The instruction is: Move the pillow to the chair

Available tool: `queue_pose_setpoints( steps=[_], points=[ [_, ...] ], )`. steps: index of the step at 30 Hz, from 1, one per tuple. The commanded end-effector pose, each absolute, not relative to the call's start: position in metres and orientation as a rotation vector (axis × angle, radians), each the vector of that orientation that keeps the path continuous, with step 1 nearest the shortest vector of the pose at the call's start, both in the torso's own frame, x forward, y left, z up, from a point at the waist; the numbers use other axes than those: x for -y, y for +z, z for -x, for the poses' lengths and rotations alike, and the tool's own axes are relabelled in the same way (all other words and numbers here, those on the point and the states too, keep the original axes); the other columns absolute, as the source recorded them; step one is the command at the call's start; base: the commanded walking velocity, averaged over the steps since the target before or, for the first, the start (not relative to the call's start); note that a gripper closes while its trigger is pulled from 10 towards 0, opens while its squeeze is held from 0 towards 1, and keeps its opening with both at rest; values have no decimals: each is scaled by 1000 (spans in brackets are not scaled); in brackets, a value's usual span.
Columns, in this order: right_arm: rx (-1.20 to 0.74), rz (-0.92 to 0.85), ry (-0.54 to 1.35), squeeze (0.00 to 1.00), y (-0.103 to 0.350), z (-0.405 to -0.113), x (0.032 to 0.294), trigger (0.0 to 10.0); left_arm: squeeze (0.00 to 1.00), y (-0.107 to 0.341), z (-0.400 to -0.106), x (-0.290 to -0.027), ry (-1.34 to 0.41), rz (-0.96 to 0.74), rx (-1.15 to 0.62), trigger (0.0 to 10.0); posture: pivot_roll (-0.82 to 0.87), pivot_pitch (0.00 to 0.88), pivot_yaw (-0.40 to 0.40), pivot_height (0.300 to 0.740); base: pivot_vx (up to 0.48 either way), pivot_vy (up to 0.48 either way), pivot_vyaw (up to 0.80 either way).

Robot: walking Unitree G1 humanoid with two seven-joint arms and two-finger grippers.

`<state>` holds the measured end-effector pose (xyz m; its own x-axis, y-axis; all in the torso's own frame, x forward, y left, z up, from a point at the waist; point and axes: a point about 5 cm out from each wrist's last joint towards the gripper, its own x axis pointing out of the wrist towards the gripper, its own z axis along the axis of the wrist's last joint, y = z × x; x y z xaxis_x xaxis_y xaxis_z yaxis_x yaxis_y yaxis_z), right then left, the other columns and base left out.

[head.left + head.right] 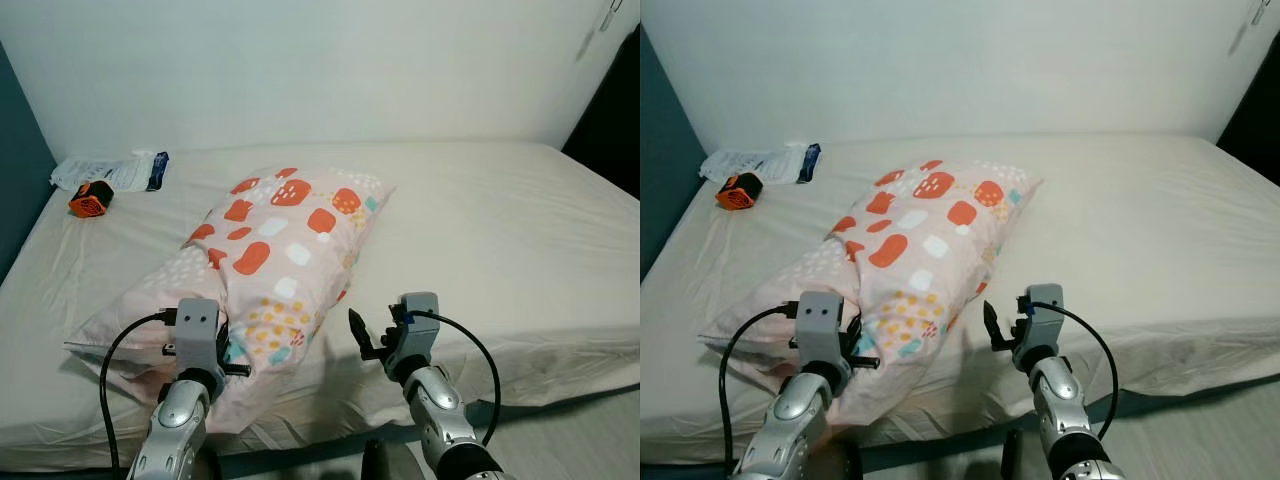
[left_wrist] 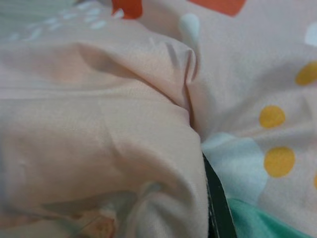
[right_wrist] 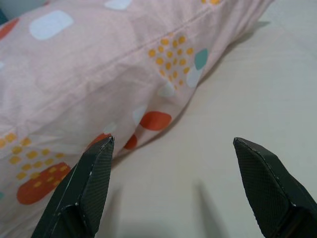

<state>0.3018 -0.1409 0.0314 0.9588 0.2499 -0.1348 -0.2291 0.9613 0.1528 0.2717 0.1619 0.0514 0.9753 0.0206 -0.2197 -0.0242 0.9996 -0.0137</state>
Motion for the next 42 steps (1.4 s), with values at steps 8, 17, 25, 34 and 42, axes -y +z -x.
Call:
queue_pose_setpoints(
  steps=[8, 17, 25, 34, 42],
  points=[
    [-198, -94, 211, 0, 27, -301, 144, 10000, 0, 52, -276, -162, 51, -34, -179, 10000, 58, 0, -105, 611, 0, 0, 0],
    [-171, -118, 233, 0, 31, -302, 142, 10000, 0, 53, -277, -154, 7, -86, -158, 10000, 56, 0, -100, 611, 0, 0, 0],
    [-138, -113, 279, 0, 35, -301, 138, 10000, 0, 55, -279, -158, 34, -63, -139, 10000, 56, 0, -98, 631, 0, 0, 0],
    [-156, -132, 285, 0, 30, -298, 135, 10000, 0, 55, -278, -164, 79, -80, -128, 10000, 55, 0, -97, 641, 0, 0, 0],
    [-150, -125, 284, 0, 30, -298, 135, 10000, 0, 54, -277, -166, 75, -77, -128, 10000, 59, 0, -103, 641, 0, 0, 0]
  ],
)
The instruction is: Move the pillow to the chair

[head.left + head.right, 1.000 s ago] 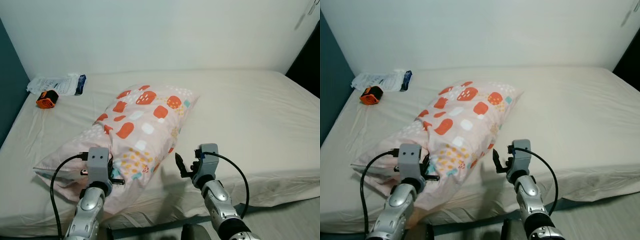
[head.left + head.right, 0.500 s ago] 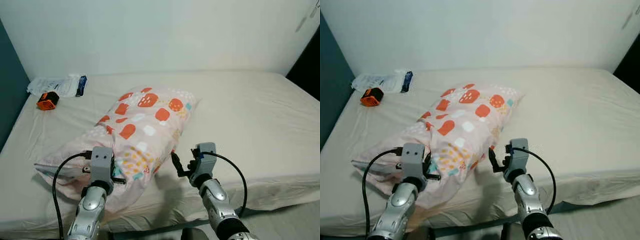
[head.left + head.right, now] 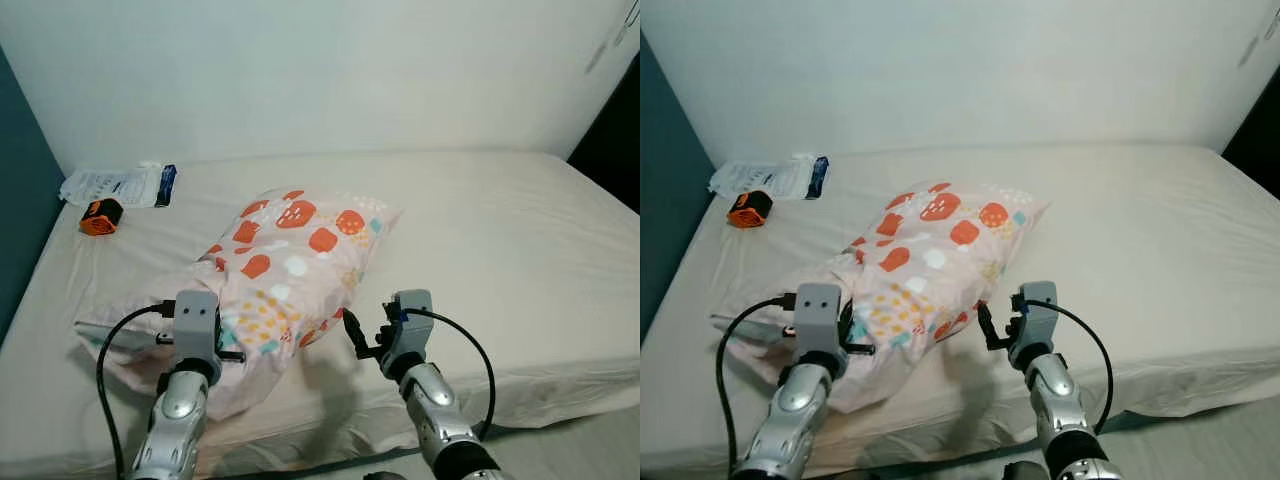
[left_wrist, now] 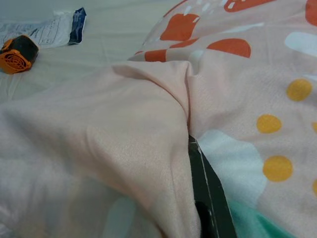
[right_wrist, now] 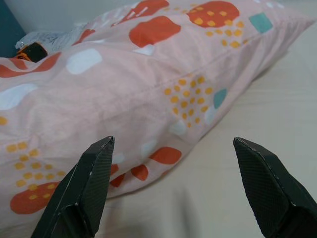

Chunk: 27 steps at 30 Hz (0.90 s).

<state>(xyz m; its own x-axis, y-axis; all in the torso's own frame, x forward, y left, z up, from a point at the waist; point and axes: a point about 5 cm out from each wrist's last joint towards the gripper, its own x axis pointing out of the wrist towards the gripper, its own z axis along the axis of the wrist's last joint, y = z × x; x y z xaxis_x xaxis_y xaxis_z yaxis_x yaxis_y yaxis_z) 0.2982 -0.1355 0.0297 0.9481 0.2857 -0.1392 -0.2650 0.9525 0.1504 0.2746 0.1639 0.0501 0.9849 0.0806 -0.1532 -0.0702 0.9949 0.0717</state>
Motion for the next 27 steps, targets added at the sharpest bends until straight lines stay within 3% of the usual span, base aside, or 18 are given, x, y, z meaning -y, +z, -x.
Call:
queue_pose_setpoints(
  steps=[1, 16, 27],
  points=[
    [-147, -115, 278, 0, 31, -298, 136, 10000, 0, 53, -277, -166, 71, -78, -133, 10000, 58, 0, -102, 641, 0, 0, 0],
    [-138, -137, 317, 0, 33, -299, 136, 10000, 0, 51, -273, -169, 79, -75, -136, 10000, 63, 0, -107, 641, 0, 0, 0],
    [-125, -181, 375, 0, 35, -299, 126, 10000, 0, 53, -275, -173, 93, -73, -122, 10000, 67, 0, -116, 681, 0, 0, 0]
  ],
)
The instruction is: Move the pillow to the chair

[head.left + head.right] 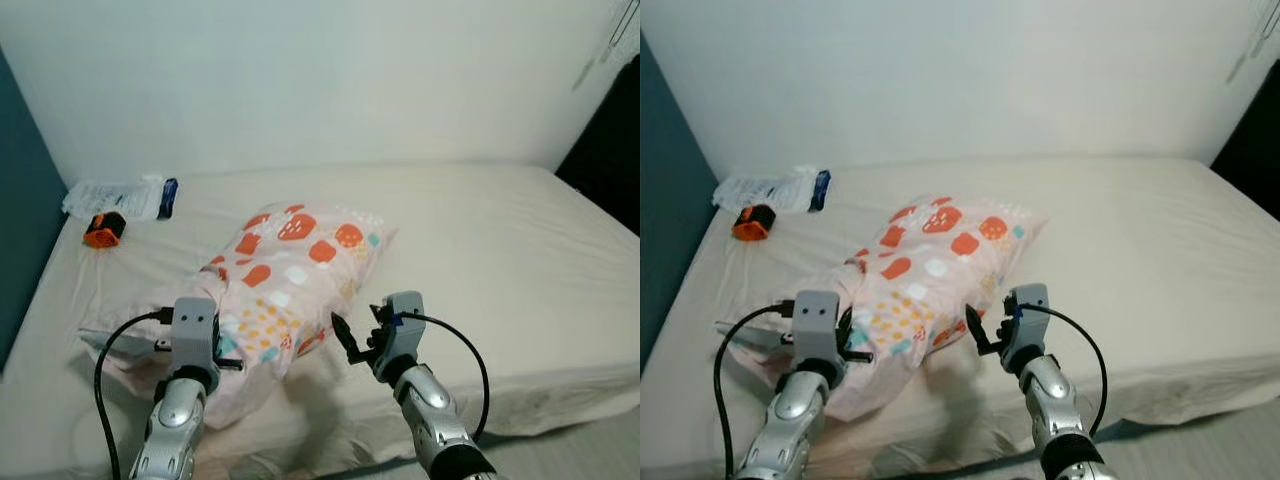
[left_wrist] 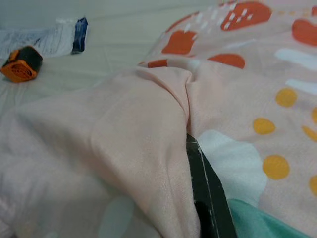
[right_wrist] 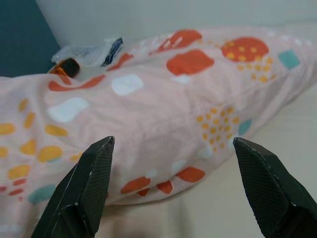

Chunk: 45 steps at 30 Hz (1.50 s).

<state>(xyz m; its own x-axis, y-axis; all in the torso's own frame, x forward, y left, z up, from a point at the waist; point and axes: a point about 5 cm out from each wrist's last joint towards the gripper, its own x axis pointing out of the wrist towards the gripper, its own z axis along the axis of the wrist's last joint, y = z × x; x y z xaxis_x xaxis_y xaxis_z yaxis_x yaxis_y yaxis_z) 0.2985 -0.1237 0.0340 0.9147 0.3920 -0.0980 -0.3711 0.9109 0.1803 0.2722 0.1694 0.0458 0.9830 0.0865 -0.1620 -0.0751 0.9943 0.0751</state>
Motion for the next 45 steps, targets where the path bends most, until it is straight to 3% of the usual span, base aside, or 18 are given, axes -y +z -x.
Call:
queue_pose_setpoints(
  steps=[1, 12, 25, 45],
  points=[
    [-153, -173, 402, 0, 31, -297, 124, 10000, 0, 50, -276, -172, 89, -89, -140, 10000, 69, 0, -118, 681, 0, 0, 0],
    [-172, -158, 375, 0, 30, -299, 132, 10000, 0, 47, -278, -170, 75, -91, -156, 10000, 64, 0, -106, 681, 0, 0, 0],
    [-132, -145, 394, 0, 36, -300, 136, 10000, 0, 46, -276, -164, 69, -72, -144, 10000, 49, 0, -120, 740, 0, 0, 0],
    [-204, -103, 398, 0, 28, -299, 131, 10000, 0, 42, -274, -169, 96, -28, -154, 10000, 57, 0, -125, 740, 0, 0, 0]
  ],
)
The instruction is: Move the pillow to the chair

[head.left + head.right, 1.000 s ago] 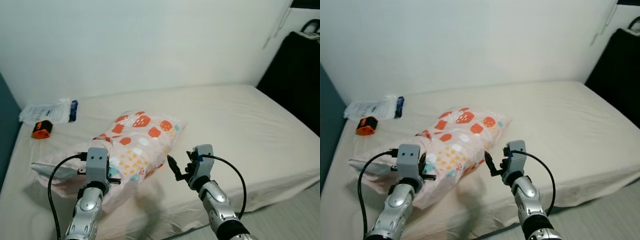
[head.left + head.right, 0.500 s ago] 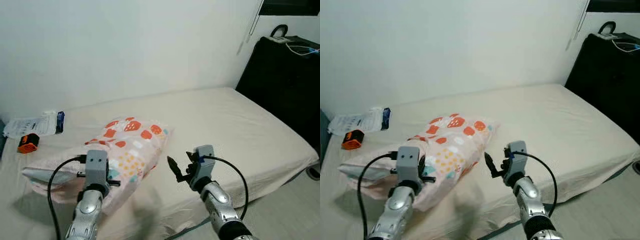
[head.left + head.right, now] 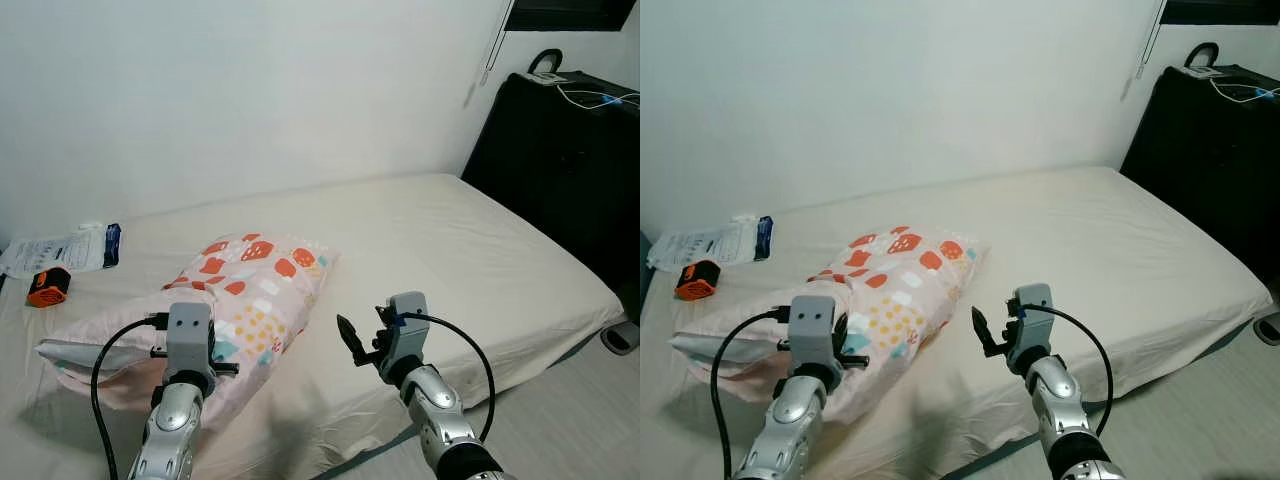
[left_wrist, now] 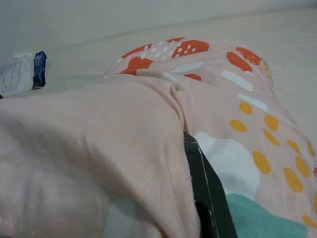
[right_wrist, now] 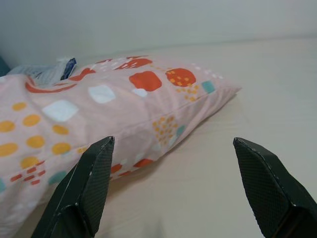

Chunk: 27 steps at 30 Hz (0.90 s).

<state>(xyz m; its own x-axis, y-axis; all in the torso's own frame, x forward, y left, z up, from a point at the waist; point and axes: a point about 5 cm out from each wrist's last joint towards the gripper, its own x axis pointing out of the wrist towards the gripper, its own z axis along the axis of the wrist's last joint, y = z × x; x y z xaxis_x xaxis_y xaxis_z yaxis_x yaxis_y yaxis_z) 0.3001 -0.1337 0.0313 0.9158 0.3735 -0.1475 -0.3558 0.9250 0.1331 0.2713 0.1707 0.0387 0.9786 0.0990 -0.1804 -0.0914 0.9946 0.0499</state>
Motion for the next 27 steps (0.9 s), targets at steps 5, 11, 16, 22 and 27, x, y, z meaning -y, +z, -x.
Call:
queue_pose_setpoints(
  steps=[5, 11, 16, 22, 27],
  points=[
    [-205, -94, 471, 0, 28, -297, 123, 10000, 0, 44, -275, -167, 94, -27, -149, 10000, 53, 0, -116, 740, 0, 0, 0],
    [-199, -95, 421, 0, 27, -296, 121, 10000, 0, 44, -276, -161, 84, -25, -147, 10000, 55, 0, -118, 740, 0, 0, 0],
    [-178, -100, 420, 0, 28, -296, 122, 10000, 0, 44, -275, -161, 86, -22, -148, 10000, 57, 0, -116, 740, 0, 0, 0],
    [-186, -118, 400, 0, 29, -297, 123, 10000, 0, 43, -273, -162, 79, -28, -153, 10000, 59, 0, -114, 740, 0, 0, 0],
    [-174, -84, 396, 0, 29, -296, 124, 10000, 0, 43, -272, -162, 75, -28, -150, 10000, 62, 0, -114, 740, 0, 0, 0]
  ],
)
